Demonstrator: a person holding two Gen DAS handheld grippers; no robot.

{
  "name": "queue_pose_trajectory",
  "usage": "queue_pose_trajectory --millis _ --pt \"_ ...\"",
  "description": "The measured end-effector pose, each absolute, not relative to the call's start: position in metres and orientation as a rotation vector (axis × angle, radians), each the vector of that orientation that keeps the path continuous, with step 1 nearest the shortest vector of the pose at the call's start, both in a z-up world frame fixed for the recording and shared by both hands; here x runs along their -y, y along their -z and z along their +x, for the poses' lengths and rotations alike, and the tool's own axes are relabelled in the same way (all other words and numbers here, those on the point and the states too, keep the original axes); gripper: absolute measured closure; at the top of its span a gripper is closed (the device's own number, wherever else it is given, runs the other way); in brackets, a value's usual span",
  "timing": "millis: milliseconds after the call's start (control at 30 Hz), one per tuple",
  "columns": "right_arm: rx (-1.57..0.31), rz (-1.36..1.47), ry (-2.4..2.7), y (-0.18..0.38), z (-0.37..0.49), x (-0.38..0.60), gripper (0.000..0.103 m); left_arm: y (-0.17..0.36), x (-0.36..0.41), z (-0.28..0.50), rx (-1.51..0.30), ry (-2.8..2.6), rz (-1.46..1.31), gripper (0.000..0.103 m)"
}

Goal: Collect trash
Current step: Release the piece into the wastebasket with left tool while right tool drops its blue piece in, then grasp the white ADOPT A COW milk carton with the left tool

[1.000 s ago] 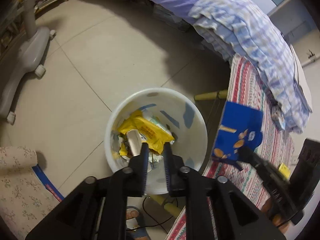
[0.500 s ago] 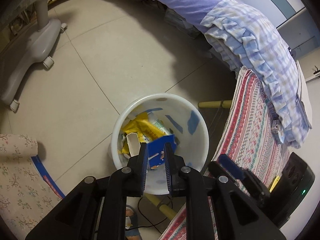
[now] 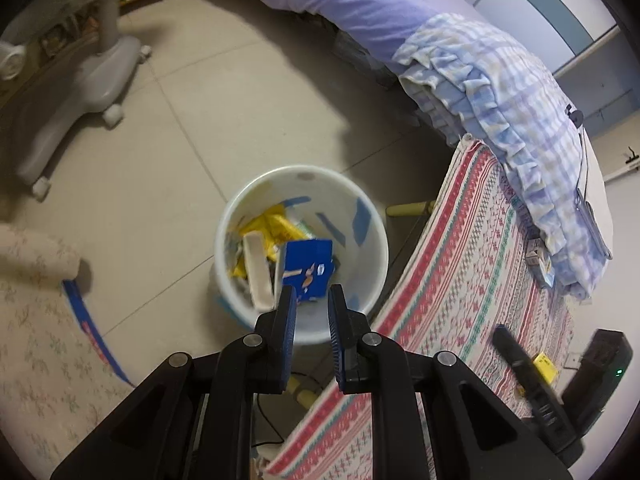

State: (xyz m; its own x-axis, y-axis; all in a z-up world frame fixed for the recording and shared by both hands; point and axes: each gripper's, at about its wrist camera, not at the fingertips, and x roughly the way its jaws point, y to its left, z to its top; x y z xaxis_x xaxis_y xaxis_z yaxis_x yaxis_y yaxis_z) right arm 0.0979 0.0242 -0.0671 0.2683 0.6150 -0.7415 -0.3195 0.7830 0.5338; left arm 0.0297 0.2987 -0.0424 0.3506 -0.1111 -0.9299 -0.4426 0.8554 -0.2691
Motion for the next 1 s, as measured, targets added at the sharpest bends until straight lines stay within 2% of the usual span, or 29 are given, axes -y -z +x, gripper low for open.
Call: queue_pose_trajectory --millis 300,400,500,533,833,867,933,1000 --pt "-1.085 0.329 -0.508 0.023 0.069 0.095 0.058 0.005 -0.207 -0.047 -1.13 -0.177 -0.446 0.086" --pt "-1.053 0.351 -0.432 0.014 0.062 0.149 0.05 -0.005 -0.159 -0.06 -1.136 -0.098 -0.409 0.085" --pt "-1.051 0.371 -0.335 0.015 0.055 0.203 0.048 -0.011 -0.108 -0.063 -1.159 0.007 -0.384 0.07" --pt "-1.052 0.386 -0.31 0.016 0.053 0.219 0.048 -0.012 -0.088 -0.061 -1.171 0.047 -0.382 0.067" --pt "-1.069 0.506 -0.107 0.029 0.037 0.343 0.047 -0.016 0.047 0.0 -1.203 0.182 -0.211 0.066" --pt "-1.072 0.501 -0.096 0.029 0.038 0.347 0.047 -0.015 0.057 0.012 -1.197 0.192 -0.189 0.064" --pt "-1.079 0.504 -0.088 0.03 0.037 0.353 0.044 -0.01 0.077 0.038 -1.179 0.205 -0.134 0.052" --pt "-1.088 0.502 -0.076 0.032 0.038 0.358 0.04 -0.004 0.092 0.066 -1.149 0.203 -0.096 0.049"
